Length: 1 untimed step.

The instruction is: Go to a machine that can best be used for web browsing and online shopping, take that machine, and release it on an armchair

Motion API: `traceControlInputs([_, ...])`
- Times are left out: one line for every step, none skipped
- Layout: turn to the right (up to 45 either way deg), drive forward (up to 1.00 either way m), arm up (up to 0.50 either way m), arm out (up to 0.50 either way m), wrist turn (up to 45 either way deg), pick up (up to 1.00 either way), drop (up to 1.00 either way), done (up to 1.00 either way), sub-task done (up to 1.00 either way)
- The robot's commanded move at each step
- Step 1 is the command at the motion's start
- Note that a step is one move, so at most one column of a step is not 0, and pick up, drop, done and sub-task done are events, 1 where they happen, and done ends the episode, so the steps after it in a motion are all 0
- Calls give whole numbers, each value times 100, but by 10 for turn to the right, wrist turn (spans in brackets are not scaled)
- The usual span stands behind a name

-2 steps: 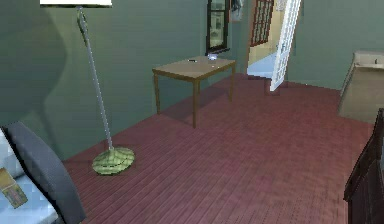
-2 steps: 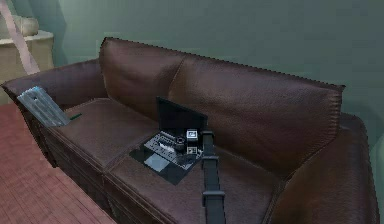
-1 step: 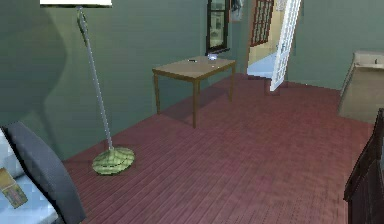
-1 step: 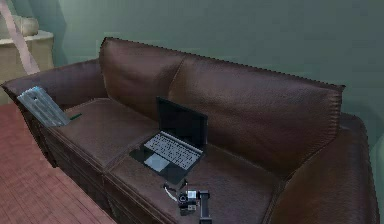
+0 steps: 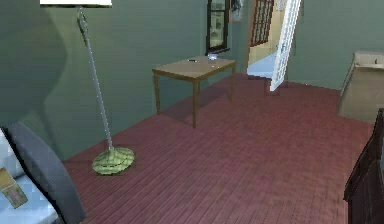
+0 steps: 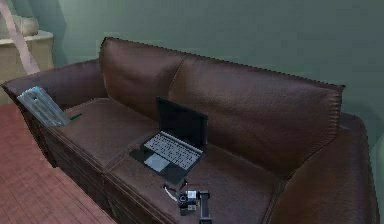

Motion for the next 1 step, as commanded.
traceControlInputs([0,0,10,0,0,0,0,0,0])
